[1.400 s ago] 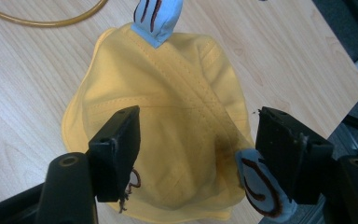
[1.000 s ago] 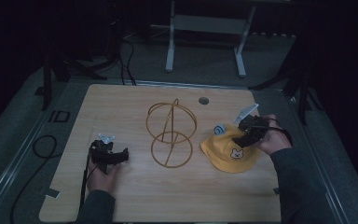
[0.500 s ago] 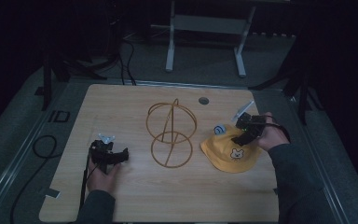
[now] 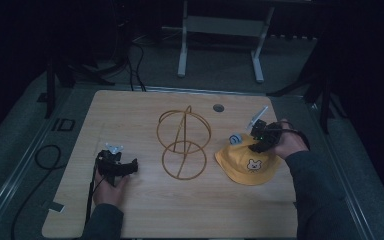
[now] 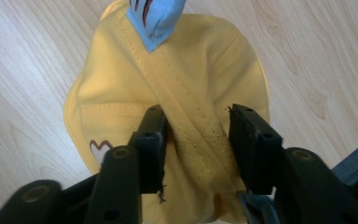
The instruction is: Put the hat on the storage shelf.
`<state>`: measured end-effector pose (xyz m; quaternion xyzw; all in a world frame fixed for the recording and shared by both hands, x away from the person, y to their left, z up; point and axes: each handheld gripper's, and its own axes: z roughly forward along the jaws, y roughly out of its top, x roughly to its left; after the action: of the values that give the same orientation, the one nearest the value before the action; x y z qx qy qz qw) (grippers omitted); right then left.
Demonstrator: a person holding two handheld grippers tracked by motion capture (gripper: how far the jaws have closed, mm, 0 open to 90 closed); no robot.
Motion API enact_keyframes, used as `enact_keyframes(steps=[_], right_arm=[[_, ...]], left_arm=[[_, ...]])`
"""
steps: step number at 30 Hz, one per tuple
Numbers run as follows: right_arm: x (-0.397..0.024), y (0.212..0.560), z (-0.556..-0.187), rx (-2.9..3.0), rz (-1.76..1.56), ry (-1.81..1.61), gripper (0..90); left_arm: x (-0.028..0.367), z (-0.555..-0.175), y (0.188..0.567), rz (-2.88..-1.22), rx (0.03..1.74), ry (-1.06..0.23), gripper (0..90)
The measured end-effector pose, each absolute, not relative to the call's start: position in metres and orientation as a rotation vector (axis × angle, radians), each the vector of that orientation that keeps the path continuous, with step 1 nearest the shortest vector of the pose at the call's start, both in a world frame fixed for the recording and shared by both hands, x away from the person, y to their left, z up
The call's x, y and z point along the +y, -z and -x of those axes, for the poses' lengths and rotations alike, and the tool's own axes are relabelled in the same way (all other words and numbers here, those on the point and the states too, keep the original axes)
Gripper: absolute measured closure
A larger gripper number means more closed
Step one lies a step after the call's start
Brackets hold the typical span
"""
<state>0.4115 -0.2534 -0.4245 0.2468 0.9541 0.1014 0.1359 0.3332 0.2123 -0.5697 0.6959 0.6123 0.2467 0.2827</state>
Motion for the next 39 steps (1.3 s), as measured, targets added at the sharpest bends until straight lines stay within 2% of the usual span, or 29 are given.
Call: enact_keyframes(steps=[4, 8, 25, 39], right_arm=[[-0.252, 0.423, -0.411, 2.789, -0.682, -0.269, 67.6], [-0.251, 0.421, -0.411, 2.794, -0.665, -0.256, 70.8], [-0.252, 0.404, -0.408, 2.783, -0.636, -0.299, 72.6], [-0.255, 0.375, -0.403, 2.748, -0.621, -0.369, 72.9]], left_arm=[[0.212, -0.333, 0.57, -1.863, 1.639, -0.66, 7.2], [0.212, -0.333, 0.57, -1.863, 1.639, -0.661, 7.2], [0.212, -0.333, 0.57, -1.865, 1.638, -0.661, 7.2], [0.212, -0.333, 0.57, -1.864, 1.639, -0.661, 7.2]])
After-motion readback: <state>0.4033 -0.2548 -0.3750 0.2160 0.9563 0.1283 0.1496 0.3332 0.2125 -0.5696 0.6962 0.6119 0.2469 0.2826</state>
